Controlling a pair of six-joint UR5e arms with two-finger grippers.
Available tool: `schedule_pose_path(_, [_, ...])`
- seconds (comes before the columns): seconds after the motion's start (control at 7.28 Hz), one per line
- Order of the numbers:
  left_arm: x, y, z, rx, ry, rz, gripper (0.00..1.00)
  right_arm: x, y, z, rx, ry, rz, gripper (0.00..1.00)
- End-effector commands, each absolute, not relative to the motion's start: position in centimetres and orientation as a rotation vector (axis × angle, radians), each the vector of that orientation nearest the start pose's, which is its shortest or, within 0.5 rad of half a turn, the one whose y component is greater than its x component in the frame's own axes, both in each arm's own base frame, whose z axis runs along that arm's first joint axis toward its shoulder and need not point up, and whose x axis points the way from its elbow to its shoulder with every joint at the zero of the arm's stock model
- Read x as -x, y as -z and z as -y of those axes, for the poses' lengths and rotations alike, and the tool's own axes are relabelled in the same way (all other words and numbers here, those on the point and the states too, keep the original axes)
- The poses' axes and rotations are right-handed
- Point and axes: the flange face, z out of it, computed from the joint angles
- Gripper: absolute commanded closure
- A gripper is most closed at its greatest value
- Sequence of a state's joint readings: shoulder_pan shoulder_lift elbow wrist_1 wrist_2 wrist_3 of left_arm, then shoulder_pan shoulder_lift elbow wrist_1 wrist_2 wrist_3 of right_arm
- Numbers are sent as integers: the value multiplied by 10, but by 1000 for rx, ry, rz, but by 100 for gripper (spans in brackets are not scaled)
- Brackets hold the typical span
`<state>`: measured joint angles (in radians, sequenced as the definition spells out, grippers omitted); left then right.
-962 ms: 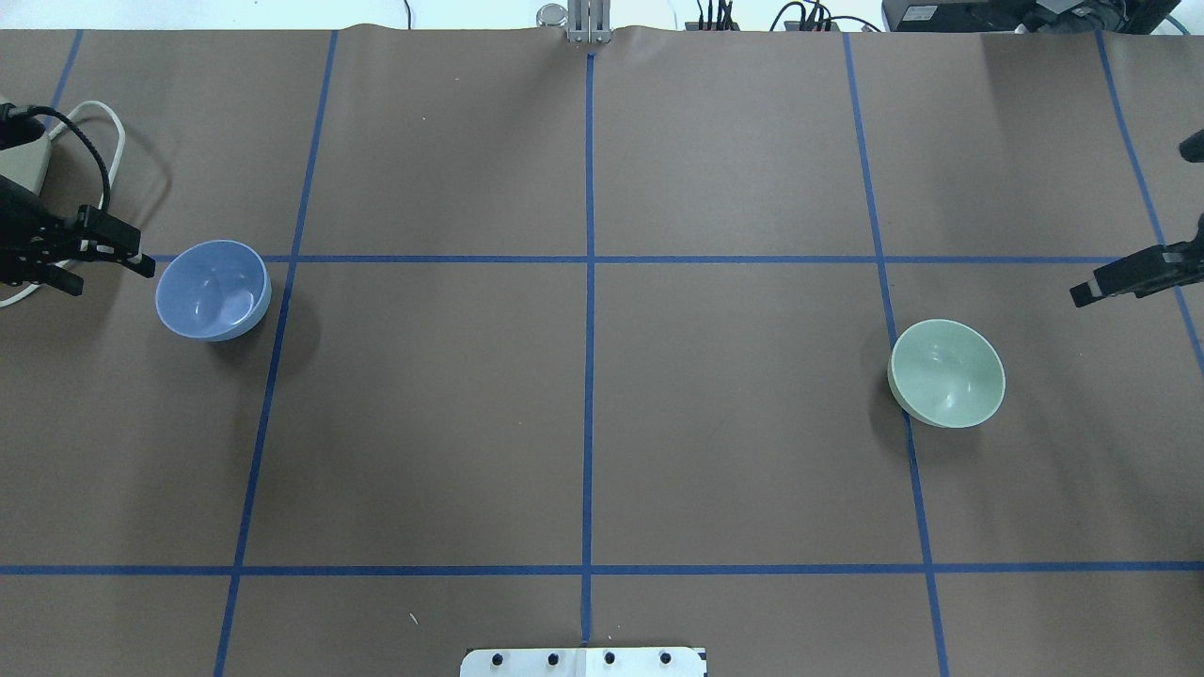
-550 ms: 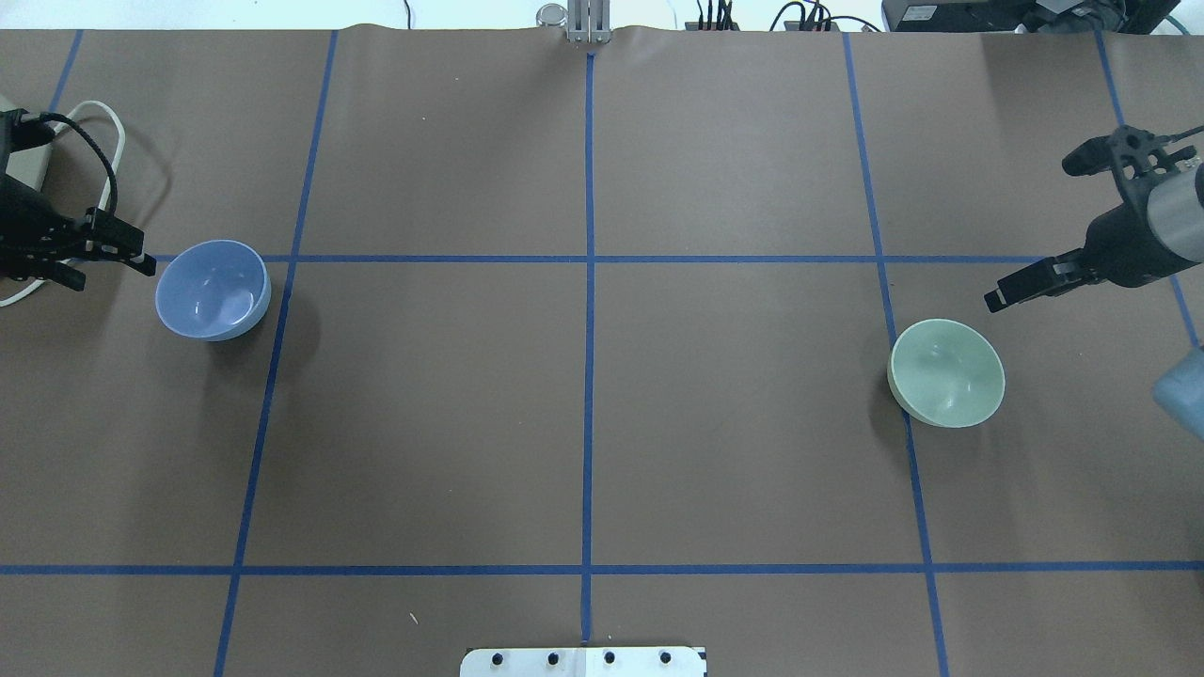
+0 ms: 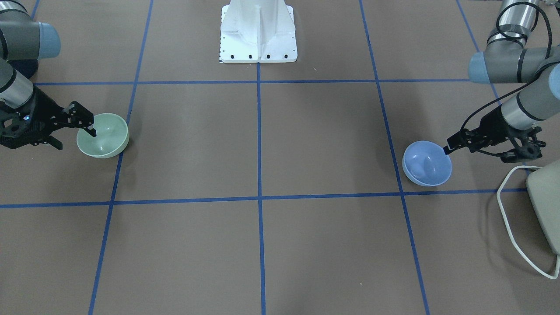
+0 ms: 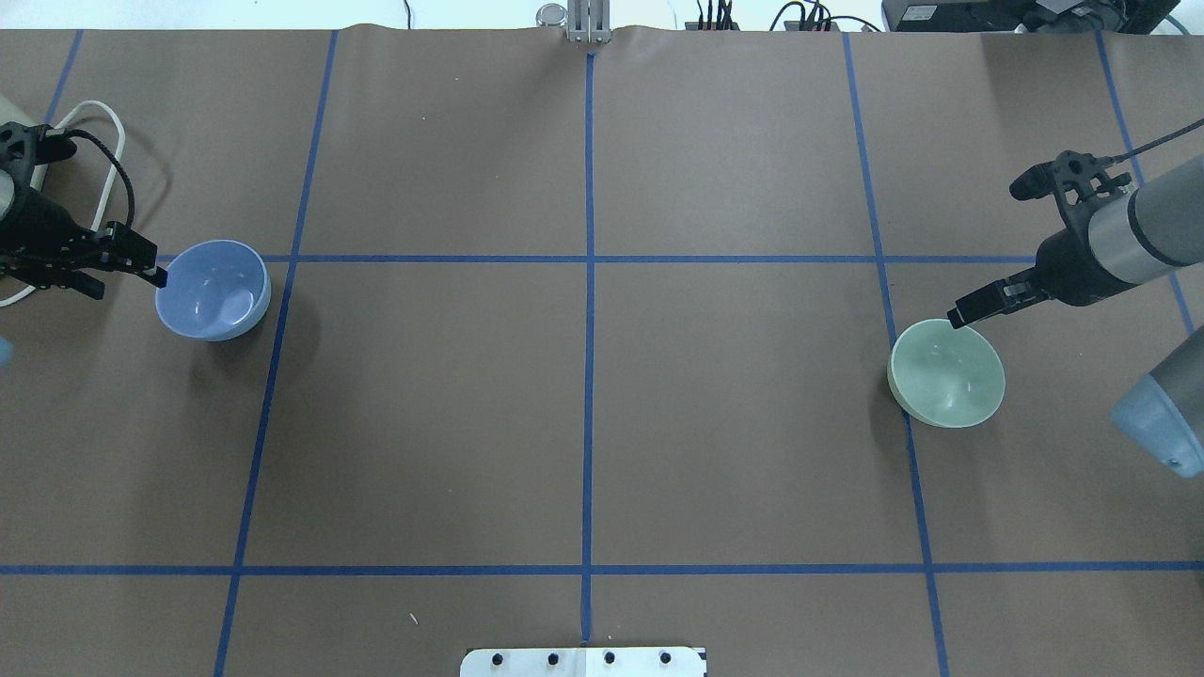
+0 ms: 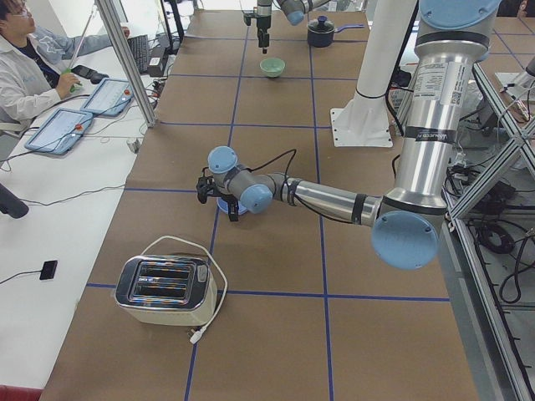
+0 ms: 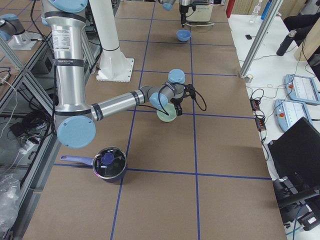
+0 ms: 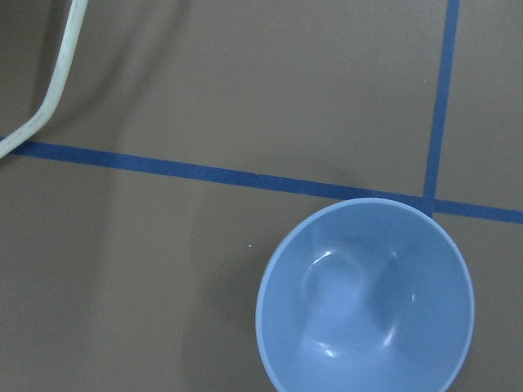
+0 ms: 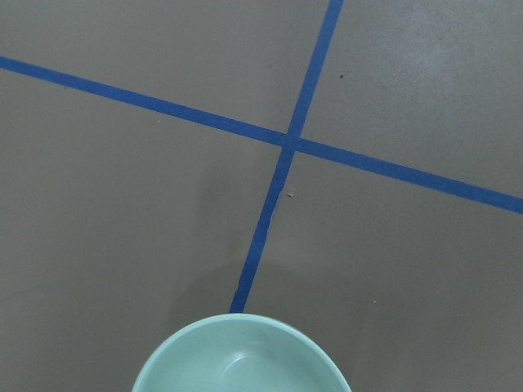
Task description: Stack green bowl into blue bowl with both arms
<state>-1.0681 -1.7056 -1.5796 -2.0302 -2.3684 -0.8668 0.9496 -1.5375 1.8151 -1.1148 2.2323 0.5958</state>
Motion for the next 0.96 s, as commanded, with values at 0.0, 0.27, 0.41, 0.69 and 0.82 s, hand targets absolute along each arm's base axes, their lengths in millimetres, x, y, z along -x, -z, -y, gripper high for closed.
schedule_pose_path(0.0, [-228,-529,526,54,88,-952,15,254,-493,462,-245,275,949,8])
schedule_pose_path(0.27, [-241,-544,528,55,74,-951,17,271,-493,454,-243,265,937,8])
schedule_pose_path(0.41, [-245,-541,532,58,85,-956,20,273,-493,454,-248,266,933,8])
schedule_pose_path(0.69, [-250,-543,533,66,84,-954,39,274,-493,453,-247,267,932,8])
schedule_pose_path(0.82, [-251,-541,535,64,83,-955,41,274,-493,453,-246,267,932,8])
